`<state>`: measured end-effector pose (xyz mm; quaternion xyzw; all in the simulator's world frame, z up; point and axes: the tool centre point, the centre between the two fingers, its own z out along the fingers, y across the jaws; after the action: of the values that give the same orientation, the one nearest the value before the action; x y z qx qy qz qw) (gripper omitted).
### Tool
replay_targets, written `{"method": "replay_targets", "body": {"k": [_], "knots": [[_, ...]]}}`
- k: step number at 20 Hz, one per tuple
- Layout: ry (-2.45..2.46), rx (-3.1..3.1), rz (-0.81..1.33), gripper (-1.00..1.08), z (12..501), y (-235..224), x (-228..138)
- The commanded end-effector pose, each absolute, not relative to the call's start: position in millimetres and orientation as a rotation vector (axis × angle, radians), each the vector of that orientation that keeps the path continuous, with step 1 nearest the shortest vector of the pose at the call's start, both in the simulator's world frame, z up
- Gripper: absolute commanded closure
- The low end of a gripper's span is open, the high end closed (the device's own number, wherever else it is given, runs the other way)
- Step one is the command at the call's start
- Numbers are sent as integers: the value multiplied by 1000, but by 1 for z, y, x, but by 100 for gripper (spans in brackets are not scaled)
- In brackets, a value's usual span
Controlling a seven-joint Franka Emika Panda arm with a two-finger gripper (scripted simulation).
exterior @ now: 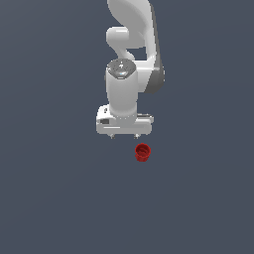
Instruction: Pick up the object and move it to a goal position.
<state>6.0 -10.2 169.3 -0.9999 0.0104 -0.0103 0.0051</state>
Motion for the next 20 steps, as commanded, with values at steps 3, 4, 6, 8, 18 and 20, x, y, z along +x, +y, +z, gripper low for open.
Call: {"method": "replay_targets", "body": {"k": [3, 4, 6, 8, 18, 20], "knots": [[35, -3134, -33, -92, 169, -12, 6], [38, -3137, -34, -92, 169, -14, 7], [48, -3146, -38, -92, 168, -19, 8], [60, -3157, -42, -92, 167, -26, 9], [71, -3162, -44, -92, 166, -28, 10], [85, -3161, -43, -92, 165, -26, 10]]}}
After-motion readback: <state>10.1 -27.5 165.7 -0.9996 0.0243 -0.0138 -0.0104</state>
